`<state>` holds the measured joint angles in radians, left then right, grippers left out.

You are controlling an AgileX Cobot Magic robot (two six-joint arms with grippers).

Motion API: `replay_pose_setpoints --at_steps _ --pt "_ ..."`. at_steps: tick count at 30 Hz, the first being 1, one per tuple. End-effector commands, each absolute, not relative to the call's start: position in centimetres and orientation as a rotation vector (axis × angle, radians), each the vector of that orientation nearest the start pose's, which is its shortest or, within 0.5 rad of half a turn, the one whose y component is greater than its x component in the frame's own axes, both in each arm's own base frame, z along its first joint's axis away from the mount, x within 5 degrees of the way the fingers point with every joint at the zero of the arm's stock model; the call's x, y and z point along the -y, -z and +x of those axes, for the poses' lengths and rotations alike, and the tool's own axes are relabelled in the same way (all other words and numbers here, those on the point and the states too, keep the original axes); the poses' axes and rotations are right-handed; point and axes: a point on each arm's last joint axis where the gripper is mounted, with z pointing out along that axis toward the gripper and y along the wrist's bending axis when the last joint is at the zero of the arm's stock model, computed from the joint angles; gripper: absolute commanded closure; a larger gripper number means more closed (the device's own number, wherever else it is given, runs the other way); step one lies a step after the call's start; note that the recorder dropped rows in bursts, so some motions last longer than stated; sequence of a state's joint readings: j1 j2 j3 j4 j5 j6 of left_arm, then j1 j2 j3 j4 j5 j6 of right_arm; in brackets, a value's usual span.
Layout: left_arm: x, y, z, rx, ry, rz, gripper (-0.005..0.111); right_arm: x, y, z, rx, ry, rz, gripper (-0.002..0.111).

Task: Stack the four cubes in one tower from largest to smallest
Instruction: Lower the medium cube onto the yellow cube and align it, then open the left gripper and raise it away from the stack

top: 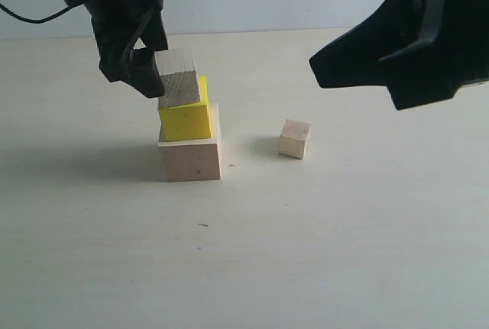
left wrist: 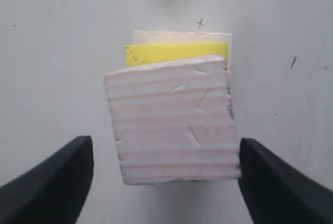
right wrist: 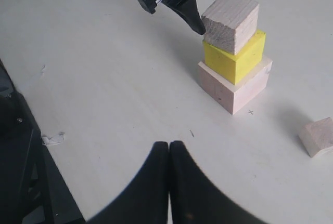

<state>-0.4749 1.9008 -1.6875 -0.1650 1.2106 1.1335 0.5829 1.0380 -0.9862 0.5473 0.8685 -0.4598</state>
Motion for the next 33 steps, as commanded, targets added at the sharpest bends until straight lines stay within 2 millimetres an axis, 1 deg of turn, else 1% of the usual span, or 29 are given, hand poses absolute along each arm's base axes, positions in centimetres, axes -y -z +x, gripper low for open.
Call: replay_pose_setpoints --at_steps 1,4,15,27,33 --pt "19.68 -28.36 35.10 -2.023 0.089 1.985 0.035 -13.98 -35.99 14.65 -2.141 -0.719 -0.976 0.108" --pt "19.72 -28.39 35.20 -2.016 0.083 1.976 0.037 -13.98 -35.99 14.65 -2.141 -0.719 -0.976 0.108" --pt "19.50 -28.35 35.30 -2.016 0.045 1.991 0.037 -13.98 -35.99 14.65 -2.141 -0.719 -0.976 0.108" --pt "19.43 -28.50 35.15 -2.019 0.048 1.995 0.037 -13.98 -35.99 14.65 -2.141 -0.719 -0.976 0.108" --pt "19.19 -29.27 34.59 -2.046 0.063 1.979 0.032 -13.98 -35.99 14.65 -2.141 -0.719 -0.976 0.108"
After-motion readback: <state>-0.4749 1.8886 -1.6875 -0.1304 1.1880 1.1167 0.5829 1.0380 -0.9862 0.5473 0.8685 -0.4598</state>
